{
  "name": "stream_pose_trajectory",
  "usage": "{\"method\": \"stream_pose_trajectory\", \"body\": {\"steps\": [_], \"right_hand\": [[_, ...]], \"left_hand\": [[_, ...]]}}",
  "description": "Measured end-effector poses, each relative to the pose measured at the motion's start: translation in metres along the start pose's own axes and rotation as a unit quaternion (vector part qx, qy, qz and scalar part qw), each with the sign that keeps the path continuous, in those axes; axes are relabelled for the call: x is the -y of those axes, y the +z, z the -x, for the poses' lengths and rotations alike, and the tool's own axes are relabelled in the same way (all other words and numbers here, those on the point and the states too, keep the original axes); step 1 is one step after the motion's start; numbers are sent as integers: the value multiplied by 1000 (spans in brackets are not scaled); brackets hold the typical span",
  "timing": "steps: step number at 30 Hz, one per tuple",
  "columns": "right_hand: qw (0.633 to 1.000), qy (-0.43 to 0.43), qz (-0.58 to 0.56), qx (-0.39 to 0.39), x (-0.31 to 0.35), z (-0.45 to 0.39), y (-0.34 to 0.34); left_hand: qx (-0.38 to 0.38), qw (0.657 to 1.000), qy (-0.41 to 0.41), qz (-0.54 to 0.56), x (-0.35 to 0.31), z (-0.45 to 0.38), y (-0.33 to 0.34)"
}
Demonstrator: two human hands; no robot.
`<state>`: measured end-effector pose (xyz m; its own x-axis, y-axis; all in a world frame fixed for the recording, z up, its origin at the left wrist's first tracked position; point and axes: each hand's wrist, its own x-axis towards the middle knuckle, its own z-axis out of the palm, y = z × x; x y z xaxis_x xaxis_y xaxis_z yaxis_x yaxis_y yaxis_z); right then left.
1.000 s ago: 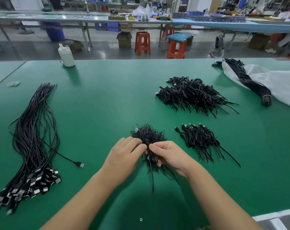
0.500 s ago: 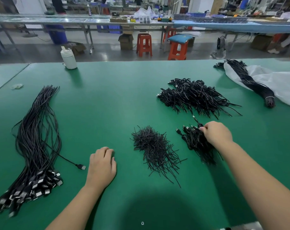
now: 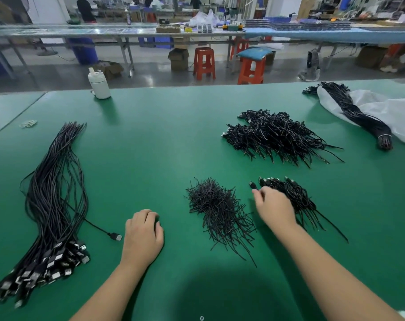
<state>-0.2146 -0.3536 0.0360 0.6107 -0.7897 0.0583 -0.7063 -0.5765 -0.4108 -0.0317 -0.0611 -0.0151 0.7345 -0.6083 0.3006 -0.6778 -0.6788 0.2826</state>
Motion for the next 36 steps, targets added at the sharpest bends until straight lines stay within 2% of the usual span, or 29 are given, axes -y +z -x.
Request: {"method": "stream_pose_trajectory", "body": {"steps": [2,4,7,12,14,16,19,23,30,33,36], "right_hand": [[998,37,-31,34,2,10,18],[996,64,-48,30,2,16,28],[997,61,-34,28,3,18,33],[998,54,-5,31,5,20,37],[998,53,1,40,6,19,37],[997,55,4,48,6,20,37],[997,55,1,54,8,22,34],[996,59,-8,65,10,25,29],[993,48,-37,101,8,18,10],[998,27,-38,32,15,24,7],[997,-38,-51,-32,33,33,7]], "left_hand": [[-3,1000,-2,10,0,0,0],[-8,1000,-5,25,1,0,-1],[-12,999,-11,44,3,0,-3],[51,992,-16,116,23,-10,-14],[127,991,1,49,40,-20,-27],[219,974,-5,-55,60,-29,-44],[276,942,-2,-190,92,-32,-61],[235,939,1,-251,107,-30,-68],[192,946,49,-256,98,-20,-68],[178,960,67,-208,76,-23,-69],[184,974,84,-100,33,-28,-74]]}}
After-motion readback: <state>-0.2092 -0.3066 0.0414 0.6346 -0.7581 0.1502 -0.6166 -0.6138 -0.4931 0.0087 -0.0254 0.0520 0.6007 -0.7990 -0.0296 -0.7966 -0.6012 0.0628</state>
